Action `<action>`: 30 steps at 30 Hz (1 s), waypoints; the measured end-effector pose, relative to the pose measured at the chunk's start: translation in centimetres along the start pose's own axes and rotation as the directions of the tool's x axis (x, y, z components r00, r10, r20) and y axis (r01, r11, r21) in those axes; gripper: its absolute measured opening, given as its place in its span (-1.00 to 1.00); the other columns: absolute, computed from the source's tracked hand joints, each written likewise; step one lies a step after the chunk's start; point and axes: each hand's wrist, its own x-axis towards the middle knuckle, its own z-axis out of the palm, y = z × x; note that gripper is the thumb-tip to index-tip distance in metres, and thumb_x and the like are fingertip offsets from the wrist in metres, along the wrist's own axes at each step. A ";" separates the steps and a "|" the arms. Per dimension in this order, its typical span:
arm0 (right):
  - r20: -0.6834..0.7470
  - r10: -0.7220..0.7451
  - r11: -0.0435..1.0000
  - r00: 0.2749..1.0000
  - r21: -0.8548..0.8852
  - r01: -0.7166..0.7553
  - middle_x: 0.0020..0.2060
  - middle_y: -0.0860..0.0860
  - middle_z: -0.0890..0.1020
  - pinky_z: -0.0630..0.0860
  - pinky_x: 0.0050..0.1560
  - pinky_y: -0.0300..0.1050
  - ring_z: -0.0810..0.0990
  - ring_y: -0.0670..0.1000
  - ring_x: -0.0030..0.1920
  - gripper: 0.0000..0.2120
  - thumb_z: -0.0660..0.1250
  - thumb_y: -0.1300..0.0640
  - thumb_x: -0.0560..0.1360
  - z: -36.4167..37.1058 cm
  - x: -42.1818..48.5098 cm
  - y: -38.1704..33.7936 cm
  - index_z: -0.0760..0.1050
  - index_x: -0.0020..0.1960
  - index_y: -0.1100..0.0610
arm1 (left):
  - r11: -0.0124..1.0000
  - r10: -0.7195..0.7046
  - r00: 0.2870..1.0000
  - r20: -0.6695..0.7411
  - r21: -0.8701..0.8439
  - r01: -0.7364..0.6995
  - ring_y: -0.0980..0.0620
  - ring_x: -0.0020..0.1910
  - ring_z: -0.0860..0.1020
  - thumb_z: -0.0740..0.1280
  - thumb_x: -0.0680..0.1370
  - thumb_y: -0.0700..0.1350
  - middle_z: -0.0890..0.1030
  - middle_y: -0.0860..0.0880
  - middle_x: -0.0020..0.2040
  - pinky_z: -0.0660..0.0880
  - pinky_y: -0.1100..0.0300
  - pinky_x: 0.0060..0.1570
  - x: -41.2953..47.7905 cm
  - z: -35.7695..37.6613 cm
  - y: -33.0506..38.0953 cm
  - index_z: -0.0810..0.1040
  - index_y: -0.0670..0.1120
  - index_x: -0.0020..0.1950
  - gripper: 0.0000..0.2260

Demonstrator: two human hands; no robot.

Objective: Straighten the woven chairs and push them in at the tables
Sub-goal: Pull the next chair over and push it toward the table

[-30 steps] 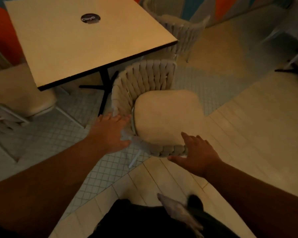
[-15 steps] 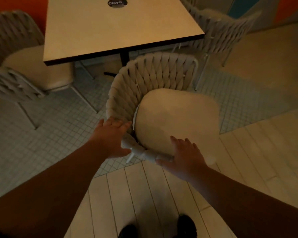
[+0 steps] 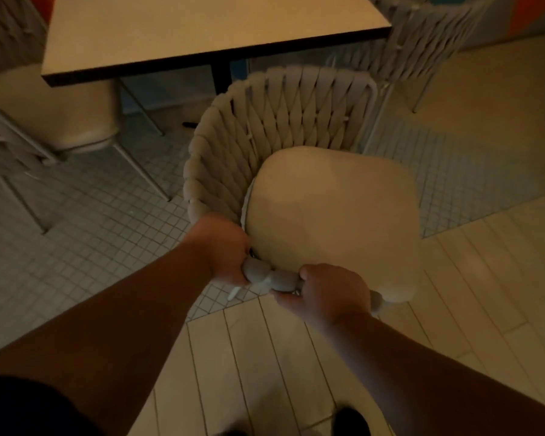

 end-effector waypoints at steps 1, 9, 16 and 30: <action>-0.012 -0.014 1.000 1.000 -0.003 0.014 -0.28 -0.04 0.55 0.38 -0.25 -0.10 0.66 0.12 -0.10 -0.43 0.28 -0.55 0.36 0.0 0.0 0.2 0.37 -0.23 -0.01 | 1.000 -0.008 1.000 -0.021 -0.023 0.007 0.04 -0.25 0.56 0.14 0.25 0.50 0.60 0.12 -0.32 0.57 0.09 -0.12 -0.1 0.0 0.1 0.63 0.12 -0.21 -0.47; -0.076 -0.085 0.992 0.993 -0.099 0.077 -0.31 -0.03 0.54 0.32 -0.30 -0.13 0.65 0.08 -0.18 -0.29 0.00 -0.65 0.18 -0.2 -0.3 6.0 0.45 -0.22 -0.03 | 0.988 -0.109 0.994 -0.017 -0.115 0.106 0.00 -0.27 0.55 0.23 0.28 0.46 0.57 0.10 -0.37 0.53 0.08 -0.08 -0.7 -2.6 5.8 0.60 0.07 -0.29 -0.52; -0.076 -0.152 0.961 0.986 -0.244 0.129 -0.36 -0.01 0.62 0.33 -0.37 -0.17 0.65 0.08 -0.28 -0.27 0.15 -0.64 0.13 -2.7 -1.2 17.0 0.58 -0.23 0.00 | 0.943 -0.197 0.980 -0.014 -0.275 0.186 -0.05 -0.30 0.42 0.29 0.45 0.34 0.50 0.02 -0.31 0.36 0.03 -0.10 0.7 -6.2 16.8 0.42 0.01 -0.29 -0.59; -0.014 -0.103 0.927 0.995 -0.363 0.091 -0.22 -0.09 0.66 0.22 -0.35 -0.18 0.64 -0.05 -0.15 -0.25 0.11 -0.67 0.15 -5.5 -0.8 22.0 0.62 -0.07 -0.11 | 0.717 -0.280 0.939 -0.200 -0.694 0.066 -0.02 0.38 0.39 0.19 0.22 0.59 0.48 0.08 0.34 0.36 -0.05 0.36 2.4 -8.5 16.7 0.47 0.16 0.37 -0.16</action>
